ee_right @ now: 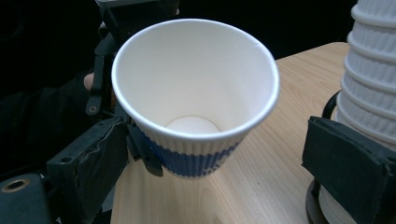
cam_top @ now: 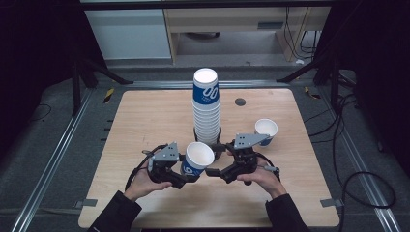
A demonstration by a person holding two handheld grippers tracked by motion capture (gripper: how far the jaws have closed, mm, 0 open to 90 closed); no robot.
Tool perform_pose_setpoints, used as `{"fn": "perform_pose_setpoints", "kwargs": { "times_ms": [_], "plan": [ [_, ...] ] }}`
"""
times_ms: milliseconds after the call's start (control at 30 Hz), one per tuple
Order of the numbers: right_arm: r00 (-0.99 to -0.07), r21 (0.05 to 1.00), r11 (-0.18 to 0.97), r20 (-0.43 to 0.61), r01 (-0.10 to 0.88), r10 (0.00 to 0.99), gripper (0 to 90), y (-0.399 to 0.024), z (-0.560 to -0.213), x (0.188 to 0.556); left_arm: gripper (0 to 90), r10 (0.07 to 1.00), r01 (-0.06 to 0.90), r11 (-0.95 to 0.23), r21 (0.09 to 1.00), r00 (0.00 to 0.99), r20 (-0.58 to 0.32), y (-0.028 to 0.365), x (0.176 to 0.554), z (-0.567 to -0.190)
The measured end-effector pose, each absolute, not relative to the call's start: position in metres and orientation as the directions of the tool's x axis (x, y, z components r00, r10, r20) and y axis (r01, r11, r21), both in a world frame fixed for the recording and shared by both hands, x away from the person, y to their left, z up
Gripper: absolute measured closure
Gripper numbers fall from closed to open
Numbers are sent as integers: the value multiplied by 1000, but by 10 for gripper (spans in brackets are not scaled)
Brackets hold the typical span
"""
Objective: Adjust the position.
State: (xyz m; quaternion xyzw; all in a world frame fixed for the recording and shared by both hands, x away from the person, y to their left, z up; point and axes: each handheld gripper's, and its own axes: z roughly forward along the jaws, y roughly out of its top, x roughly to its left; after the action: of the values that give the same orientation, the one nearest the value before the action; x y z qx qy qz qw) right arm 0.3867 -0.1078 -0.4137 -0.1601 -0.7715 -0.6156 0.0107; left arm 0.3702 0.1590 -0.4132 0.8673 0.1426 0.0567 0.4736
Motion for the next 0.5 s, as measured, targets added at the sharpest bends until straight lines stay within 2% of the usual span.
{"fn": "perform_pose_setpoints", "kwargs": {
  "times_ms": [500],
  "plan": [
    [-945,935,185,270,303,184,142,-91,-420,384,277,293,185,-513,838,956,-32,143,363,-418]
  ]
}}
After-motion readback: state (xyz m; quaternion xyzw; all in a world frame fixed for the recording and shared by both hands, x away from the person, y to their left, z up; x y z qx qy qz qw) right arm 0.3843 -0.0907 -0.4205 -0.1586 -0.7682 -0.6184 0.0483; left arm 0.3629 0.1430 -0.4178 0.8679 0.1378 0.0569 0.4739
